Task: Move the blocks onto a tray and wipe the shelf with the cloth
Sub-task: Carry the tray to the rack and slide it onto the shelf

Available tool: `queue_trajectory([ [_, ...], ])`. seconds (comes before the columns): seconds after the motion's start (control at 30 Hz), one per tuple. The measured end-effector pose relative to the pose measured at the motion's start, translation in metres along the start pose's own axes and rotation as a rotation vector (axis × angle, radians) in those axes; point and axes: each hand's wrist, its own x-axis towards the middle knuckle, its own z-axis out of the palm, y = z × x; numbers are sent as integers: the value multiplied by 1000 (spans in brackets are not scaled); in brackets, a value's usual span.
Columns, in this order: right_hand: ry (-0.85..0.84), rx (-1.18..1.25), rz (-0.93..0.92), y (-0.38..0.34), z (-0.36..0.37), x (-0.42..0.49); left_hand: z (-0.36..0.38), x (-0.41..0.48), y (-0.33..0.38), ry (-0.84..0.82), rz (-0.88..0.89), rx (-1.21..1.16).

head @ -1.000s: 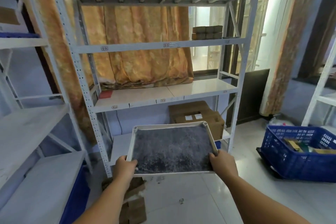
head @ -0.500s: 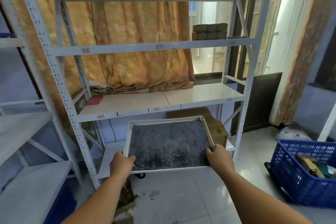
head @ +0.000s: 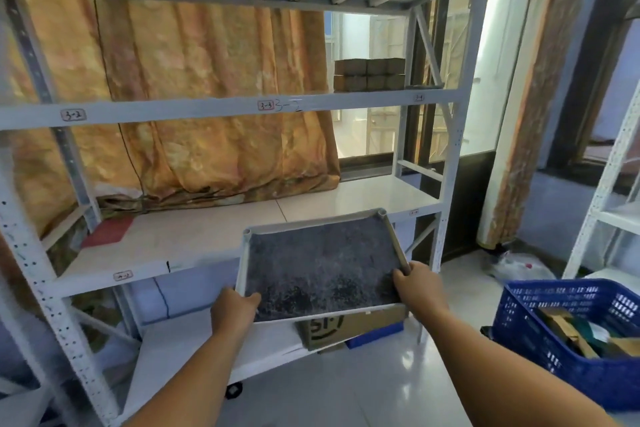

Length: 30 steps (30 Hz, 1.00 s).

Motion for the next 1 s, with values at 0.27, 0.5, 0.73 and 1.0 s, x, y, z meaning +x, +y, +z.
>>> queue_trajectory([
  [0.27,64,99,-39,-67,22,74,-10,112,51,-26,64,-10],
  [0.5,131,686,116,-120,35,146,-25,177,105,56,141,-144],
  [0.73,141,1000,118,-169,36,218,-34,223,169,164,276,-349],
  [1.0,162,994,-112,-212,17,317,-29,268,257,207,412,-482],
])
